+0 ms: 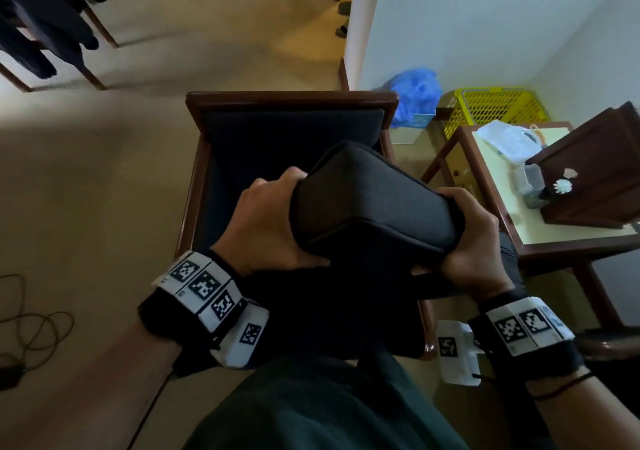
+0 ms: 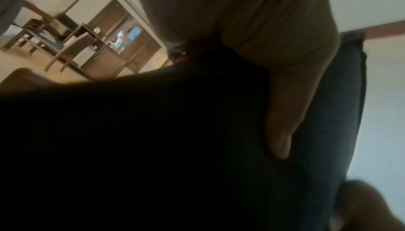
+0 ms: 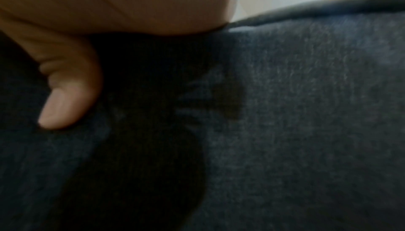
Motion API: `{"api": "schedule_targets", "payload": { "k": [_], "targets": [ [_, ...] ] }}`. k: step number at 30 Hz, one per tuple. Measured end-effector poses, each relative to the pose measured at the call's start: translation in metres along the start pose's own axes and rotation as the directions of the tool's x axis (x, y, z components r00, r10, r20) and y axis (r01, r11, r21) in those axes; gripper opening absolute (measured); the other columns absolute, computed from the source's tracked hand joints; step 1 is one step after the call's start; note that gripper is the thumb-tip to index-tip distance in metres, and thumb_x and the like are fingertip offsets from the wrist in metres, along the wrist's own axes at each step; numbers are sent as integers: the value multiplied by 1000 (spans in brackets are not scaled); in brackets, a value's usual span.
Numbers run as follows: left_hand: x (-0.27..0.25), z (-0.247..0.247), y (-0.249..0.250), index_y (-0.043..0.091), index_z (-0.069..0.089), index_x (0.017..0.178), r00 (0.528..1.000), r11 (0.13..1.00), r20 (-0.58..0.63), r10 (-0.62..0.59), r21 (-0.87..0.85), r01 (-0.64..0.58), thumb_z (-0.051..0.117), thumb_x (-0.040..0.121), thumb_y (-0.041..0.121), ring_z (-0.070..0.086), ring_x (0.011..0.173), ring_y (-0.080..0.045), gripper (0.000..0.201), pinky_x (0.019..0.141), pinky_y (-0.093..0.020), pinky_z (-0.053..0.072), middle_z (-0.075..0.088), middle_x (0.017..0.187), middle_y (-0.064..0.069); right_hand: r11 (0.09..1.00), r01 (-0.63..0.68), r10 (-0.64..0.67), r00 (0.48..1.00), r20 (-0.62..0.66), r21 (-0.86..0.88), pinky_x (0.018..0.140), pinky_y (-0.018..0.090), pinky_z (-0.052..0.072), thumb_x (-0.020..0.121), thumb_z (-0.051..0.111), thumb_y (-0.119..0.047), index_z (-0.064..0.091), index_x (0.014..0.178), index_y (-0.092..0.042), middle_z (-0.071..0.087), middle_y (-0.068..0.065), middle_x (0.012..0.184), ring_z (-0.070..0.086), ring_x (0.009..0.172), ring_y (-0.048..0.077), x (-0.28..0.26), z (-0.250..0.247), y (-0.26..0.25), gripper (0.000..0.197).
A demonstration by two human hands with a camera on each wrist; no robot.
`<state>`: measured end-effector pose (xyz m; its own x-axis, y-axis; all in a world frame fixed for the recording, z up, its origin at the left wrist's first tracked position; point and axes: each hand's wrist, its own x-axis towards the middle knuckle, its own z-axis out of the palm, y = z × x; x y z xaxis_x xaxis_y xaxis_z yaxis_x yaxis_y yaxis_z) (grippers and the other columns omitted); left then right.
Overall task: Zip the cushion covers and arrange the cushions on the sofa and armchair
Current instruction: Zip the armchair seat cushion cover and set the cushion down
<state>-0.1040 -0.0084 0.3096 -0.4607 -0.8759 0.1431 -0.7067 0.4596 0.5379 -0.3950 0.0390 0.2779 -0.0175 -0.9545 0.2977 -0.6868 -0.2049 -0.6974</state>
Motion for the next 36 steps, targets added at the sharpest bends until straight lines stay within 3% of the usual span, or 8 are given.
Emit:
{"api": "schedule_targets", "payload": {
  "k": [5, 9, 14, 17, 20, 24, 28, 36],
  "targets": [
    [4, 1, 4, 17, 54, 125, 998, 989, 9, 64, 134, -65, 87, 40, 59, 63, 98, -20, 100, 86, -35, 36, 66, 108, 4, 957, -233, 205, 965, 165, 174, 103, 56, 43, 32, 86, -42, 42, 128, -51, 56, 2, 131, 53, 122, 26, -20, 35, 24, 107],
    [-19, 76, -36, 27, 48, 134, 966, 992, 243, -87, 107, 62, 79, 57, 54, 52, 118, -15, 87, 98, -40, 33, 55, 125, 7, 657, -565, 384, 820, 424, 499, 91, 23, 50, 32, 77, -1, 44, 135, -30, 52, 0, 134, 55, 120, 12, -41, 77, 33, 112],
    [-49, 124, -73, 27, 57, 130, 952, 982, 248, -178, 114, 154, 53, 79, 54, 43, 125, -19, 58, 99, -48, 37, 54, 133, 5, 244, -780, 773, 515, 369, 576, 70, 38, 59, 26, 96, -28, 61, 113, -40, 57, 19, 131, 63, 109, 37, -72, 62, 92, 95],
    [-66, 119, -98, 34, 57, 127, 935, 950, 179, -305, 129, 285, 36, 83, 61, 30, 136, -20, 56, 105, -48, 29, 45, 144, 5, 223, -836, 764, 469, 443, 501, 78, 45, 60, 51, 91, -18, 61, 117, -29, 64, 16, 121, 66, 102, 35, -65, 70, 89, 73],
    [-90, 100, -143, 33, 56, 127, 840, 840, 48, -541, 80, 537, 35, 86, 59, 30, 140, -22, 53, 109, -49, 24, 46, 144, 4, 260, -840, 836, 443, 324, 476, 90, 54, 56, 57, 80, 0, 69, 106, -28, 68, 15, 116, 66, 102, 39, -63, 92, 78, 58],
    [-121, 68, -199, 26, 55, 131, 649, 656, -105, -753, -46, 754, 48, 99, 38, 33, 139, -32, 35, 113, -49, 23, 44, 149, -6, 168, -820, 927, 321, 196, 547, 91, 53, 55, 60, 81, -28, 69, 106, -27, 72, 10, 113, 69, 99, 35, -75, 98, 69, 47],
    [-125, 54, -220, 24, 54, 122, 422, 346, 92, -902, -430, 834, 47, 101, 41, 50, 125, -34, 28, 98, -41, 36, 55, 122, -6, 28, -874, 963, 154, 222, 485, 94, 56, 52, 55, 80, -63, 68, 105, -25, 71, 10, 111, 67, 100, 37, -83, 105, 59, 65],
    [-129, 55, -235, 22, 61, 121, 188, -204, 533, -825, -591, 781, 61, 76, 74, 64, 106, -32, 70, 84, -45, 53, 67, 117, -11, -69, -904, 997, -50, 57, 422, 94, 65, 47, 63, 70, -73, 36, 145, -25, 45, 8, 138, 49, 123, 40, -77, 115, 37, 101]
  ]
}}
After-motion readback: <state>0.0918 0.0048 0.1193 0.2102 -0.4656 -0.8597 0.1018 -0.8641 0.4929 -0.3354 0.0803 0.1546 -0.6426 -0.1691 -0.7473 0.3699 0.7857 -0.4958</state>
